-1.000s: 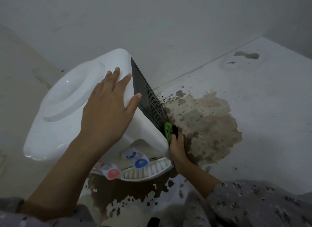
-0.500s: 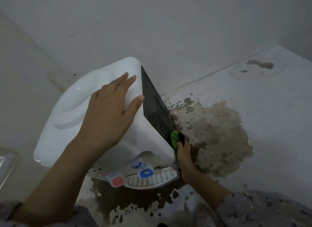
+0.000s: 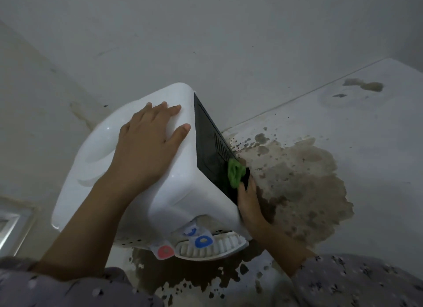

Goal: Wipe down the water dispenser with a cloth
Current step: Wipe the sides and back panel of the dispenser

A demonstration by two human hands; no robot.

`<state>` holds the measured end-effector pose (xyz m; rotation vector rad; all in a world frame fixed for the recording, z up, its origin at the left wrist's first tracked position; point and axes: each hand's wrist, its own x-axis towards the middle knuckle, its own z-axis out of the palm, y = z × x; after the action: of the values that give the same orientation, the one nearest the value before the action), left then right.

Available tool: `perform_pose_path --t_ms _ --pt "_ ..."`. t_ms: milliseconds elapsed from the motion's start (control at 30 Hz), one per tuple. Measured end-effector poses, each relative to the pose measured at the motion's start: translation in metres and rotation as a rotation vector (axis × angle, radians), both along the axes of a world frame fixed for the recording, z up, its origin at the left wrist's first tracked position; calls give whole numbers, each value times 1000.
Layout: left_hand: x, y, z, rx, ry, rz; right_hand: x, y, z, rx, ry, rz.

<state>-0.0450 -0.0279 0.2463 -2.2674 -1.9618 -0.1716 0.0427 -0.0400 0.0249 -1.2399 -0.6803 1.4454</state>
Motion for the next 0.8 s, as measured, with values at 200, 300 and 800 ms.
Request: perform_pose_path --t_ms 200,300,800 --pt "2 3 0 0 -9 13 4 12 29 -47 108 64" --pt "2 4 -1 9 -18 12 1 2 73 243 188 73" --pt "6 25 2 -20 42 46 -2 20 37 63 60 12"
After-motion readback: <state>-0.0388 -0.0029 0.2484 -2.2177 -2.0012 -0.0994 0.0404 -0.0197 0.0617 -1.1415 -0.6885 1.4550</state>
